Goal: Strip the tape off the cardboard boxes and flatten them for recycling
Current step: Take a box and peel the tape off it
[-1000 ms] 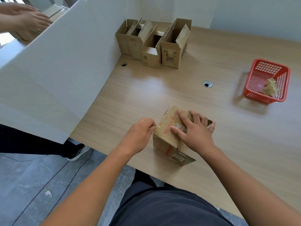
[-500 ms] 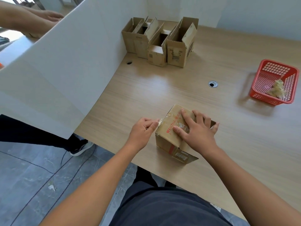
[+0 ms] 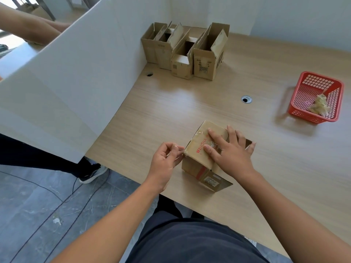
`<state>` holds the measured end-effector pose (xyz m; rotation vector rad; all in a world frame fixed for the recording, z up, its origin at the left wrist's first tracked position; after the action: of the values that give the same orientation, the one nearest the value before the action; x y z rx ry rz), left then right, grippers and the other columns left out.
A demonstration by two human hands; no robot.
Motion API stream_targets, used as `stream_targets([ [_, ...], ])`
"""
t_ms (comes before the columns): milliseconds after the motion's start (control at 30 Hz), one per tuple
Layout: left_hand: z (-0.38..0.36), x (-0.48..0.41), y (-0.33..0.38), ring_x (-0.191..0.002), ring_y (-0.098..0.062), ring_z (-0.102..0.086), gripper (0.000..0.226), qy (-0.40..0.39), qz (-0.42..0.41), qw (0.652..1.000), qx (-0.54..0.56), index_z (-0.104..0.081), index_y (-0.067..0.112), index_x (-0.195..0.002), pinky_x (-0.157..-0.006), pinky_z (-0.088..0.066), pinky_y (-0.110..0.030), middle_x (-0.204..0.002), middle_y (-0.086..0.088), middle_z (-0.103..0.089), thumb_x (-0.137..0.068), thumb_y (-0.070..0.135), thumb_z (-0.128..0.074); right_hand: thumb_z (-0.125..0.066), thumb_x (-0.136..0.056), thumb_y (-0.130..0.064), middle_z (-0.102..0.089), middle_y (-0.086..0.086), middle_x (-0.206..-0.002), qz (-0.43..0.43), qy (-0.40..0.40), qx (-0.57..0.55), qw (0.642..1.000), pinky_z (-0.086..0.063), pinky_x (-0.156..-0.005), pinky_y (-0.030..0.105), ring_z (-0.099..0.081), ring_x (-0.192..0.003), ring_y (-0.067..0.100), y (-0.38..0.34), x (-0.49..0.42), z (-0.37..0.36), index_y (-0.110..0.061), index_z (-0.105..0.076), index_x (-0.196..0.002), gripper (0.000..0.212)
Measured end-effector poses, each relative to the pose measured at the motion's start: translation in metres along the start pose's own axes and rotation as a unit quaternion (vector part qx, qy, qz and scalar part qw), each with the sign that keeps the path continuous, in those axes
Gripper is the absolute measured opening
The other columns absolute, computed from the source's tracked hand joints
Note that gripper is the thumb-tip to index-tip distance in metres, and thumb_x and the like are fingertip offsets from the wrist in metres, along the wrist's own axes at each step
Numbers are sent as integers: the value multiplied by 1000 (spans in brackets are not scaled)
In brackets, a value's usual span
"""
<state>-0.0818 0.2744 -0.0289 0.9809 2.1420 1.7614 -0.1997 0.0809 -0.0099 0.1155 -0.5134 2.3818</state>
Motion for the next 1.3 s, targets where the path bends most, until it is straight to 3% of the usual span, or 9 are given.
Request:
stream_targets([
  [67, 2, 7, -2, -100, -14, -69, 22, -2, -3, 1000, -9, -69, 28, -91, -91, -57, -30, -98, 1, -71, -105, 19, -54, -23, -87, -85, -3, -3, -168, 6, 2, 3, 1000, 10, -114, 75, 7, -153, 22, -4, 2, -2, -69, -14, -148, 64],
  [167, 1, 10, 9, -101, -9, -63, 17, -9, -59, 980, -190, -66, 33, -113, -93, -54, -26, -105, 7, -65, -104, 21, -57, -23, -88, -84, -1, -3, -168, 12, 10, -2, 1000, 12, -114, 75, 10, -153, 21, -9, 7, -5, -68, -13, -149, 63],
  [300, -10, 13, 18, -106, -7, -59, 47, -36, -125, 934, -334, -57, 27, -138, -96, -50, -17, -121, 11, -51, -96, 9, -67, -24, -89, -83, 0, -4, -168, 16, 6, 0, 1000, 13, -114, 74, 11, -153, 20, -8, 4, -3, -68, -14, -149, 63],
  [433, -5, 11, 21, -99, -5, -64, 50, -35, -130, 935, -328, -63, 36, -129, -94, -53, -18, -131, 12, -45, -90, 9, -76, -25, -90, -83, 0, -4, -169, 14, 0, -3, 1000, 13, -114, 74, 12, -153, 19, -7, 6, -3, -69, -13, -149, 62],
  [600, 0, 19, 34, -87, -7, -66, 32, 16, -198, 890, -410, -75, 19, -116, -78, -58, -27, -99, 10, -68, -85, 18, -81, -25, -90, -83, 1, -4, -168, 9, -1, -2, 1000, 14, -114, 73, 12, -153, 19, -10, 8, -3, -69, -13, -149, 62],
  [700, 4, 24, 37, -84, -5, -65, 18, 67, -199, 884, -418, -77, 21, -96, -75, -54, -18, -89, 13, -68, -80, 19, -86, -27, -91, -83, 0, -4, -169, 7, -1, 1, 1000, 14, -114, 73, 11, -154, 20, -10, 7, -2, -70, -13, -149, 61],
  [867, 8, 24, 33, -77, -2, -66, 8, 94, -116, 909, -389, -73, 29, -83, -68, -53, -19, -77, 17, -70, -90, 31, -76, -26, -90, -83, 1, -4, -169, 5, -3, 1, 1000, 14, -115, 72, 11, -154, 19, -9, 7, -3, -70, -13, -149, 61],
  [1033, 11, 16, 20, -60, -14, -65, 20, 80, 25, 939, -333, -69, 22, -77, -75, -61, -47, -60, 3, -67, -94, 31, -66, -24, -90, -83, 0, -4, -170, 7, 1, 4, 1000, 11, -115, 73, 10, -155, 21, -8, 7, -2, -69, -13, -149, 61],
  [1300, 2, 24, 27, -65, -20, -60, 25, 52, 46, 907, -416, -64, 17, -83, -62, -50, -36, -70, -2, -66, -100, 31, -55, -28, -91, -83, -3, -4, -169, 13, 3, -6, 1000, 10, -115, 73, 9, -154, 19, -8, 4, 0, -68, -16, -149, 61],
])
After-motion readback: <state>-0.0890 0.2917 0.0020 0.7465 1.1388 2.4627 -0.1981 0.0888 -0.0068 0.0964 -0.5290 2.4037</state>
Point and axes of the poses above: each hand's wrist, its own x-axis away from the middle knuckle, its own z-axis out of the back of the hand, y = z × x, the point moved 9 cm from there along -x, towards the middle knuckle
